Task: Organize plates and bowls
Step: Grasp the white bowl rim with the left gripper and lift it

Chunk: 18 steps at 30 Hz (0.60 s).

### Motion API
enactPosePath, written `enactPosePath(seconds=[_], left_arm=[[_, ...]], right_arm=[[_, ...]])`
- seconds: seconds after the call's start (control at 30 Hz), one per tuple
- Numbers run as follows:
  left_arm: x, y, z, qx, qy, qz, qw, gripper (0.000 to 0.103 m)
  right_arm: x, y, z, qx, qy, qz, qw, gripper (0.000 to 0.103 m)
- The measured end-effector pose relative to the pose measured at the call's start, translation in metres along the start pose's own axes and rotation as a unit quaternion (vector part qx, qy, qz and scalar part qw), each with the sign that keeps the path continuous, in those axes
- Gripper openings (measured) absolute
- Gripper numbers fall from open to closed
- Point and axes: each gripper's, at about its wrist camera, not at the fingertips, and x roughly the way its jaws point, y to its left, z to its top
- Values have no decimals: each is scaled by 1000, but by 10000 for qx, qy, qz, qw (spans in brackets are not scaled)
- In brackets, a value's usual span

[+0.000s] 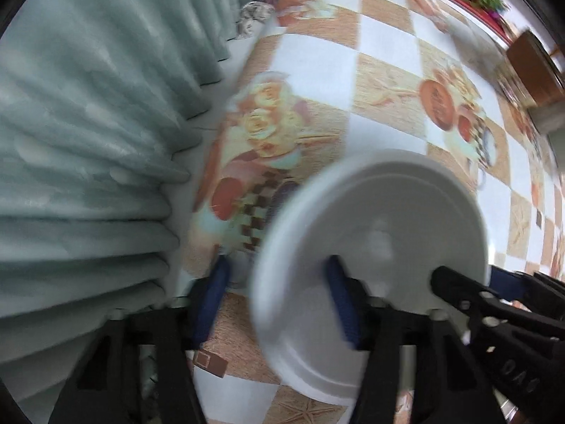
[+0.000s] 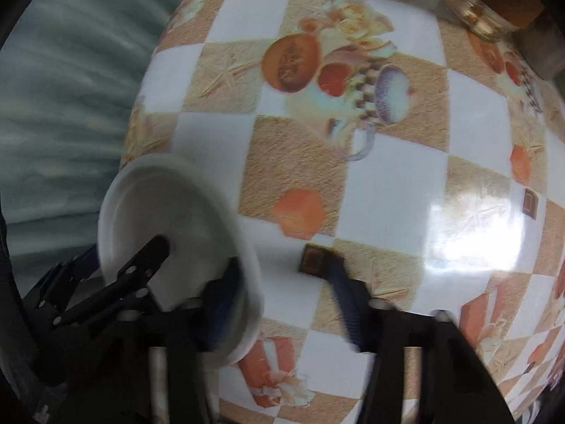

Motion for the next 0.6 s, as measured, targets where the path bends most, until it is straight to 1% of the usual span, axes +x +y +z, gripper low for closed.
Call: enactPosePath(seconds=[0.03, 0.07, 0.1, 0.2, 0.27, 0.37, 0.6], left_arm=[[-2, -5, 0, 88, -4, 14, 10000, 40], [-3, -11, -1, 173, 32, -86, 9998, 37], [-4, -14, -2, 189, 58, -105, 9997, 35], [-7, -25, -9, 279, 89, -141, 9995, 30], [-8, -37, -17, 421, 135, -164, 9989, 30], [-10, -58, -36, 638, 137, -172, 9977, 30], [-15, -100, -78, 916, 275, -327, 9949, 31]], right_arm=[[1, 1, -2, -17, 48, 94, 9999, 31], [3, 0, -5, 20, 139, 178, 9997, 25], [5, 2, -8, 64, 181, 188, 9996, 16], [0, -8, -22, 128, 185, 139, 9997, 16], [-2, -18, -32, 136, 229, 129, 9996, 16], [-7, -37, -59, 331, 248, 120, 9991, 16], [-18, -71, -109, 663, 306, 68, 9973, 16]])
